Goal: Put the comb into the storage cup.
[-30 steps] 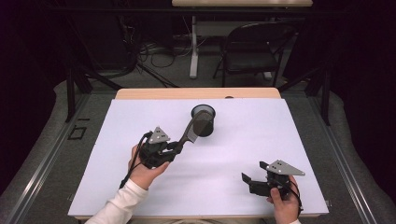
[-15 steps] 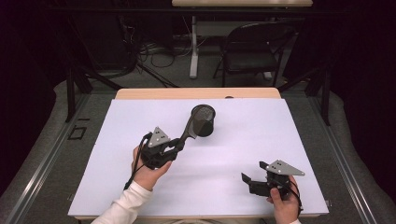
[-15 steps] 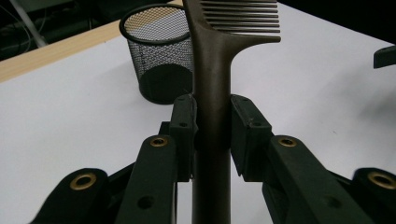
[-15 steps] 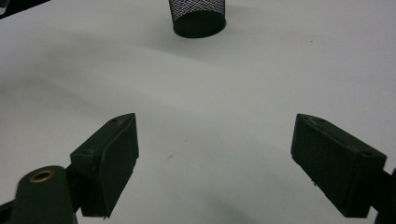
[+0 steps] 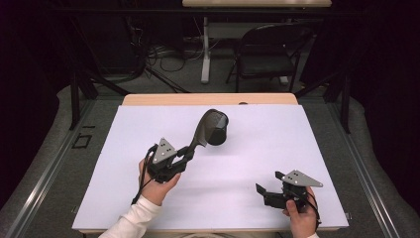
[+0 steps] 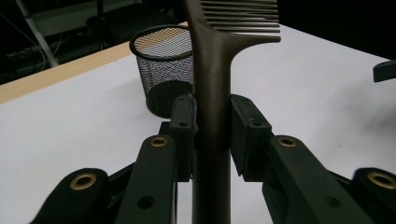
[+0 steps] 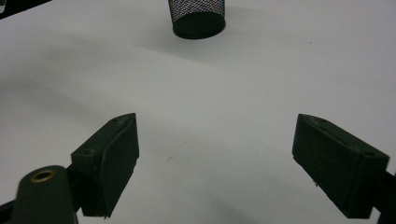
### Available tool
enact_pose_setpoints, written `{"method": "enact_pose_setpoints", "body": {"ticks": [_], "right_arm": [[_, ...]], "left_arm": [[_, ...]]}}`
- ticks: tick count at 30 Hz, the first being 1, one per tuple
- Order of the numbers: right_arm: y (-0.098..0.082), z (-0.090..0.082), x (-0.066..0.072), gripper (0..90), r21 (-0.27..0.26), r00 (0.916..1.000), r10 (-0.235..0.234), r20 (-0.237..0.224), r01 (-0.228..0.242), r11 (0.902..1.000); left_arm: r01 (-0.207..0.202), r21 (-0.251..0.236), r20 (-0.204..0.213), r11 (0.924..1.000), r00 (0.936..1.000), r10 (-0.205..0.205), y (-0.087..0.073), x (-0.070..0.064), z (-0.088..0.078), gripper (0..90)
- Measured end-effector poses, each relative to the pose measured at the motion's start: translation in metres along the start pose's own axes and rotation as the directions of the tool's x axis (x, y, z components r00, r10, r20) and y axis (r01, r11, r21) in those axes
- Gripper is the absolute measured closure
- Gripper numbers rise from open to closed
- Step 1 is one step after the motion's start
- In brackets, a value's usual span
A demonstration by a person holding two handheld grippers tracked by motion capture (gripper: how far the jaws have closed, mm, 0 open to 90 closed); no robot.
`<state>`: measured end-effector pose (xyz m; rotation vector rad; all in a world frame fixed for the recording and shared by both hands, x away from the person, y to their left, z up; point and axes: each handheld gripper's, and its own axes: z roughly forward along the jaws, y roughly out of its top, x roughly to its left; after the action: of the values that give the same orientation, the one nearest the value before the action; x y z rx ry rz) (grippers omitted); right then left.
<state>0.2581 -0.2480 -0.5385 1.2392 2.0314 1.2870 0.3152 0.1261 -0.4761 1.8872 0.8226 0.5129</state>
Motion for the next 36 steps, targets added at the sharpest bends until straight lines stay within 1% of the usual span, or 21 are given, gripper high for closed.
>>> {"method": "enact_pose_setpoints", "body": {"ticks": [2, 5, 7, 10, 12, 14, 16, 17, 18, 20, 23, 24, 25, 28, 30, 34, 36], "right_arm": [[0.000, 0.001, 0.000, 14.4, 0.002, 0.9999, -0.009, -0.006, 0.009, 1.0000], [0.000, 0.003, 0.003, 14.1, -0.004, 0.9999, -0.008, -0.010, 0.008, 1.0000], [0.000, 0.003, 0.004, 14.0, 0.002, 0.9998, -0.016, -0.014, 0.016, 0.9999], [0.000, 0.006, 0.007, 13.1, 0.001, 0.9995, -0.021, -0.025, 0.021, 0.9998], [0.000, 0.007, 0.009, 10.6, 0.010, 0.9993, -0.019, -0.033, 0.019, 0.9998], [0.001, 0.010, 0.012, 7.2, 0.014, 0.9985, -0.027, -0.047, 0.028, 0.9995], [0.001, 0.013, 0.017, 1.0, 0.028, 0.9980, -0.043, -0.047, 0.044, 0.9986], [0.001, 0.015, 0.019, 0.0, 0.041, 0.9971, -0.060, -0.045, 0.062, 0.9972], [0.002, 0.018, 0.022, 0.0, 0.053, 0.9974, -0.064, -0.035, 0.066, 0.9964], [0.005, 0.020, 0.026, 0.0, 0.056, 0.9985, -0.047, -0.025, 0.049, 0.9972], [0.010, 0.021, 0.031, 0.0, 0.047, 0.9992, -0.023, -0.032, 0.024, 0.9986], [0.011, 0.022, 0.031, 0.0, 0.040, 0.9991, -0.024, -0.035, 0.026, 0.9989], [0.013, 0.022, 0.032, 0.0, 0.042, 0.9989, -0.016, -0.044, 0.018, 0.9989], [0.017, 0.023, 0.035, 0.0, 0.041, 0.9989, -0.022, -0.042, 0.024, 0.9989], [0.021, 0.024, 0.036, 0.0, 0.042, 0.9981, -0.029, -0.054, 0.031, 0.9986], [0.030, 0.025, 0.039, 0.0, 0.019, 0.9969, -0.030, -0.073, 0.032, 0.9993], [0.034, 0.026, 0.040, 0.1, 0.015, 0.9968, -0.027, -0.075, 0.028, 0.9995]], "left_arm": [[-0.005, -0.008, -0.006, 1.0000, 1.0000, 0.005, -0.002, 0.000, 0.000, 72.5], [-0.002, -0.021, -0.010, 0.9998, 0.9999, 0.002, -0.004, 0.000, -0.001, 72.5], [-0.003, -0.021, -0.012, 0.9998, 0.9999, 0.003, -0.005, 0.000, -0.002, 72.5], [0.006, -0.026, -0.010, 0.9997, 0.9999, -0.006, -0.007, 0.000, -0.001, 72.5], [0.006, -0.029, -0.014, 0.9996, 0.9999, -0.007, -0.009, -0.001, -0.001, 72.5], [0.008, -0.035, -0.017, 0.9993, 0.9998, -0.008, -0.010, -0.002, -0.001, 72.5], [0.004, -0.034, -0.019, 0.9994, 0.9998, -0.005, -0.010, -0.002, -0.001, 72.5], [0.004, -0.034, -0.021, 0.9994, 0.9998, -0.005, -0.011, -0.003, 0.000, 72.5], [0.002, -0.034, -0.022, 0.9994, 0.9997, -0.002, -0.011, -0.003, 0.000, 72.5], [0.001, -0.031, -0.023, 0.9995, 0.9997, -0.001, -0.011, -0.003, 0.000, 72.5], [0.005, -0.042, -0.027, 0.9991, 0.9996, -0.006, -0.012, -0.004, 0.000, 72.5], [0.004, -0.042, -0.028, 0.9991, 0.9996, -0.005, -0.012, -0.004, 0.000, 72.5], [0.004, -0.043, -0.031, 0.9991, 0.9995, -0.005, -0.013, -0.004, 0.000, 72.5], [0.005, -0.047, -0.033, 0.9989, 0.9994, -0.006, -0.013, -0.005, 0.000, 72.5], [0.004, -0.050, -0.034, 0.9987, 0.9994, -0.005, -0.014, -0.005, -0.001, 72.5], [0.003, -0.056, -0.041, 0.9984, 0.9992, -0.006, -0.015, -0.006, -0.001, 72.5], [0.005, -0.056, -0.043, 0.9984, 0.9991, -0.008, -0.015, -0.005, -0.001, 72.5]]}}
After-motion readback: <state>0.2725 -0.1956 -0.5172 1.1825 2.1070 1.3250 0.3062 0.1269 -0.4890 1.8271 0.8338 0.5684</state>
